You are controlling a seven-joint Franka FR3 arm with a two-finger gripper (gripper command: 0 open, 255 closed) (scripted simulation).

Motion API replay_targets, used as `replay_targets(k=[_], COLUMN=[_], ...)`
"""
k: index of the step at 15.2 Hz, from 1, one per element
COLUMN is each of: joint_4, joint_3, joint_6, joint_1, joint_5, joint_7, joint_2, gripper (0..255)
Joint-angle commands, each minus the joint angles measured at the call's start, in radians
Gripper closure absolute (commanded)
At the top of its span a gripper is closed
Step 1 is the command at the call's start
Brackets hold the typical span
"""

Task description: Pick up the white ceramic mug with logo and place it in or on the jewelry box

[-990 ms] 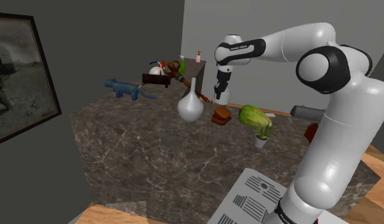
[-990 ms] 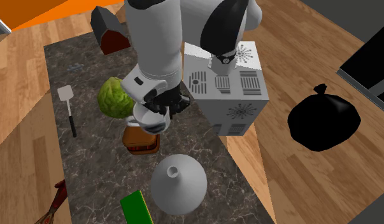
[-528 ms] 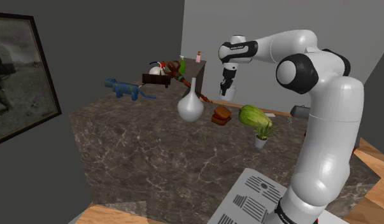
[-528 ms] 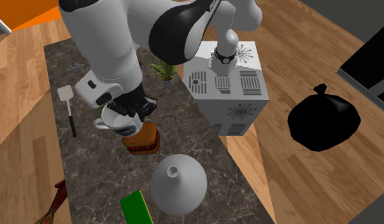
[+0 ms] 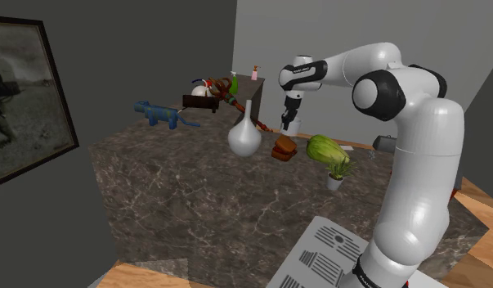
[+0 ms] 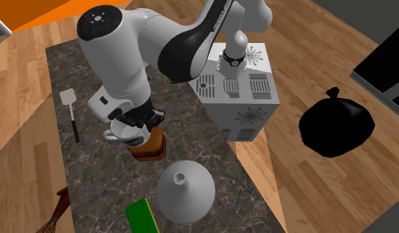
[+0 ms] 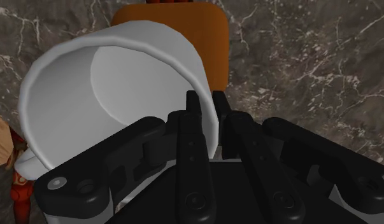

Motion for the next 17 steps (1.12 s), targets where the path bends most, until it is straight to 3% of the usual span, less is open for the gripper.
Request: replay_targets(k=[1, 6, 13, 14, 17], joint_4=[-0.018, -0.067, -0.067, -0.068, -0.068], joint_3=[0.001, 0.004, 0.004, 0.004, 0.004], joint_6=[0.023, 0.087, 0.087, 0.087, 0.088], joint_1=[0.0, -0.001, -0.001, -0.001, -0.001], joint_5=[0.003, 0.01, 0.01, 0.01, 0.01], joint_7=[-0.002, -0.007, -0.007, -0.006, -0.007], joint_2=[0.005, 0.02, 0.02, 0.021, 0.02], gripper=[255, 255, 255, 0, 0])
